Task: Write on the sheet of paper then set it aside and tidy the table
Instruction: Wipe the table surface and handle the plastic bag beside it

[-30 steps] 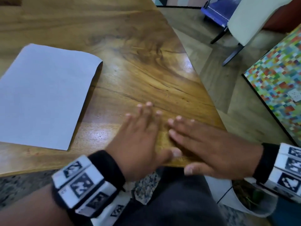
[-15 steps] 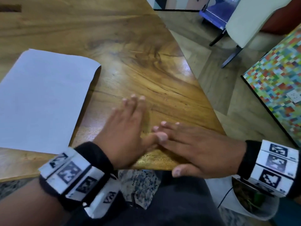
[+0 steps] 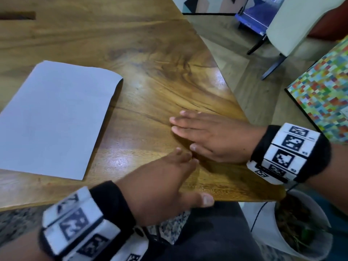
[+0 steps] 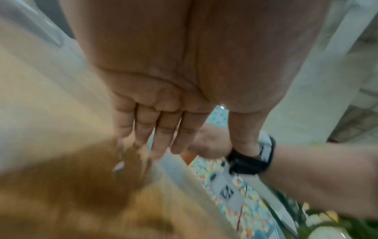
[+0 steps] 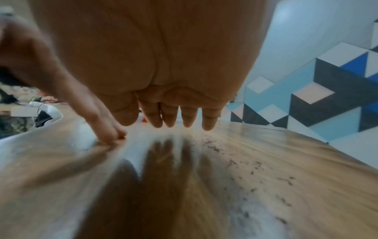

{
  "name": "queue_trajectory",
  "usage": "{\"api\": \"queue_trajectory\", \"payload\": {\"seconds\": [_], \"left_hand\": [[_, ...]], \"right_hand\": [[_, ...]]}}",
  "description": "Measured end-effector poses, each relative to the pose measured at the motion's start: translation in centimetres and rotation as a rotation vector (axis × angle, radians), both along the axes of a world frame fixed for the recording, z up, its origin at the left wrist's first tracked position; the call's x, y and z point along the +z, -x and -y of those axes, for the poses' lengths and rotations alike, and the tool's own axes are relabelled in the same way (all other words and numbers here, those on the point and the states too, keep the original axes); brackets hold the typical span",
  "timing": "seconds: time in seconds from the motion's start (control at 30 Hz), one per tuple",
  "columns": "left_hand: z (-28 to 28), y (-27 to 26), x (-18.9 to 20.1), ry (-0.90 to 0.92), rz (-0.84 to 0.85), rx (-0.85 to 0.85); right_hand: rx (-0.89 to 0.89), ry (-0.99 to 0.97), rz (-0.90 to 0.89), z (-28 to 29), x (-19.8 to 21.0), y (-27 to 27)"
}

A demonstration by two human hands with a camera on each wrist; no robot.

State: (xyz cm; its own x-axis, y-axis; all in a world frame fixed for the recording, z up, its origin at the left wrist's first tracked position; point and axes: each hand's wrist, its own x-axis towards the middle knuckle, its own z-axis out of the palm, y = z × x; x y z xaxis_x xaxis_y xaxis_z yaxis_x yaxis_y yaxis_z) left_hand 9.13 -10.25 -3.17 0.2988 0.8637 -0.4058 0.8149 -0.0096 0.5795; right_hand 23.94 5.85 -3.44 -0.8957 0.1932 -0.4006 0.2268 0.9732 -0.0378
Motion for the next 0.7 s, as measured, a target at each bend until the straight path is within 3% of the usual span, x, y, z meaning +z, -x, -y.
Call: {"api": "queue_trajectory", "payload": {"seconds": [0.07, 0.2, 0.3, 0.43, 0.5, 0.6, 0.7], "left_hand": [[-0.6, 2.3, 1.4, -0.06, 0.037, 0.14], [-3.0, 6.7, 2.5, -0.166, -0.182, 0.364], [-4.9, 7.6, 1.7, -0.05, -0.302, 0.335], [-5.7, 4.6, -0.2, 0.033, -0.454, 0.203], [-5.3, 2.1, -0.4, 0.031, -0.437, 0.14], [-5.3, -0.2, -0.1, 0.042, -0.262, 0.059], [-6.9, 1.0, 0.4, -0.048, -0.172, 0.161]], "right_hand": [[0.021, 0.012, 0.045, 0.1, 0.1, 0.5], [-0.02, 0.046, -0.027, -1.3, 2.2, -0.2], [-0.09, -0.02, -0.106, -3.5, 3.1, 0.5], [-0.215, -0.069, -0.081, -6.4, 1.5, 3.5], [-0.217, -0.083, -0.017, -6.7, 0.6, 4.7], [-0.19, -0.059, 0.037, -5.9, 0.3, 4.5], [-0.107, 0.005, 0.043, -5.3, 1.9, 2.5]]}}
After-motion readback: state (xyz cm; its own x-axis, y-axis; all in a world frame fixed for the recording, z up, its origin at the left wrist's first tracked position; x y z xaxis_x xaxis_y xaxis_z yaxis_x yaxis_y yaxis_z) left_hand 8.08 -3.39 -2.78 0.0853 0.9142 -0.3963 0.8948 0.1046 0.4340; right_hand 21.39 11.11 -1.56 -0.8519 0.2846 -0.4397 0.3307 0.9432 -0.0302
